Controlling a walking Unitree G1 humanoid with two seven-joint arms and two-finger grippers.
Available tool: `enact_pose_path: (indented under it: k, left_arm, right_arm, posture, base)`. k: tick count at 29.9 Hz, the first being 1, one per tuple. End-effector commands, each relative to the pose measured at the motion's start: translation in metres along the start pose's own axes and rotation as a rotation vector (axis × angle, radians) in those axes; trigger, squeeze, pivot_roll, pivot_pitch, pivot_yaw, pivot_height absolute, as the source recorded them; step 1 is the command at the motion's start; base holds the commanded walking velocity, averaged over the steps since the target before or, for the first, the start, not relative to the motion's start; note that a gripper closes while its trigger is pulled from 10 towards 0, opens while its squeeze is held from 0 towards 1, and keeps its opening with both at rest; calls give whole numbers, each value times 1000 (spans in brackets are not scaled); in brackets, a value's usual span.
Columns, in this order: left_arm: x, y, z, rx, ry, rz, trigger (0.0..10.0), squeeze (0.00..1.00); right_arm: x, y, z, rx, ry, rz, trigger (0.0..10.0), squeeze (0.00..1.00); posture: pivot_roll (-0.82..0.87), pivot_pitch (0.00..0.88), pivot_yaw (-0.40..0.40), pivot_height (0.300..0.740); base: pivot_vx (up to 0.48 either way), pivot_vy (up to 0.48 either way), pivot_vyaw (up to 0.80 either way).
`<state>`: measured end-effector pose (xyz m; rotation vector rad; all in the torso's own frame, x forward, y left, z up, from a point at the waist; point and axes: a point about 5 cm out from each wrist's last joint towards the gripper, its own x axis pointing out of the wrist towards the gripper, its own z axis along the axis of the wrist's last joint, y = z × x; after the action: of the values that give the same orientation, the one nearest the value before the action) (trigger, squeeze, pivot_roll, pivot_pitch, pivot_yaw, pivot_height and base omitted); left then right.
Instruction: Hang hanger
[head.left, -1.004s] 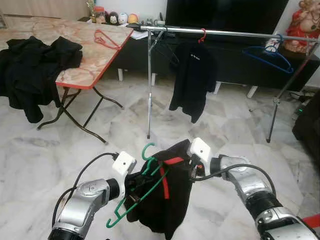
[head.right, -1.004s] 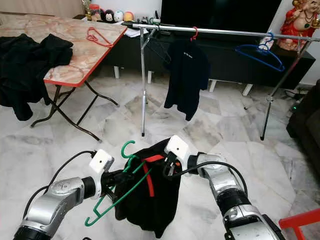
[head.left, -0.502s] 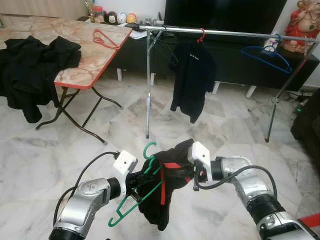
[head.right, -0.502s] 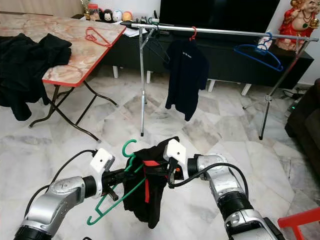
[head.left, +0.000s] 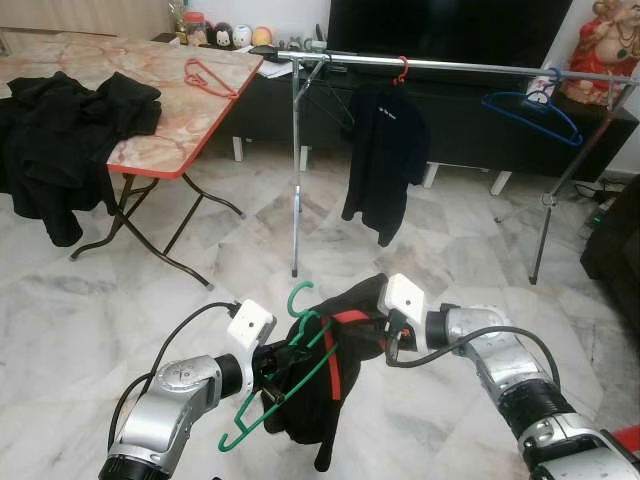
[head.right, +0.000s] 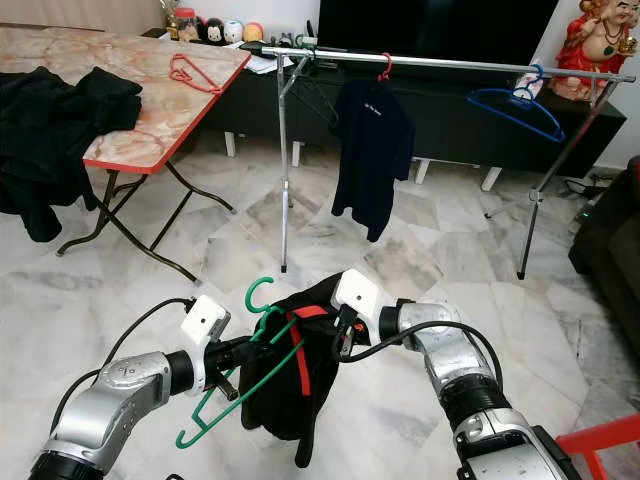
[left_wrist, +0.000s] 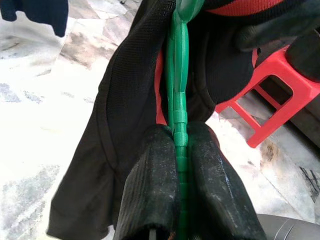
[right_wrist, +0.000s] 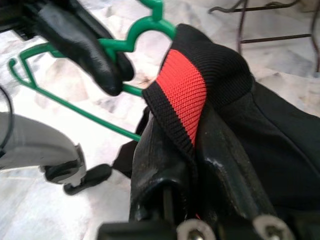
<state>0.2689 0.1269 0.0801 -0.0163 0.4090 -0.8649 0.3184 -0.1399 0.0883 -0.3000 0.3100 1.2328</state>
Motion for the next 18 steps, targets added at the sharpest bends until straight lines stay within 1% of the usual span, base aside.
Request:
enact_pose_path:
  k: [1,8,9,10,12,14,18]
  left_arm:
    - [0,-4,12,17,-57,-37,10000,0]
    - [-1,-5,13,15,-62,-57,10000,0]
    - [-2,-7,13,5,-63,-85,10000,0]
    - [-2,-7,13,5,-63,-85,10000,0]
    - [-4,-8,10,26,-31,-101,10000,0]
    - [-6,-5,6,61,11,-78,10000,0]
    - [-9,-1,2,101,70,-67,10000,0]
  right_arm:
    - [-2,1,1,-28,14,23,10000,0]
    - [-3,2,-3,-49,51,37,10000,0]
    - [-4,0,-4,-71,78,21,10000,0]
    - [-4,0,-4,-71,78,21,10000,0]
    - [-7,-5,-3,-89,93,-6,10000,0]
    - [-10,-10,-1,-108,110,-32,10000,0]
    - [-16,-17,6,-139,125,-39,10000,0]
  posture:
    - [36,0,-110,740]
    - [36,0,-110,740]
    - [36,0,-110,740]
    - [36,0,-110,740]
    - [36,0,-110,740]
    - [36,0,-110,740]
    - [33,0,-112,740]
  base:
    - [0,0,0]
    - [0,0,0]
    - [0,0,0]
    - [0,0,0]
    - [0,0,0]
    - [0,0,0]
    - [0,0,0]
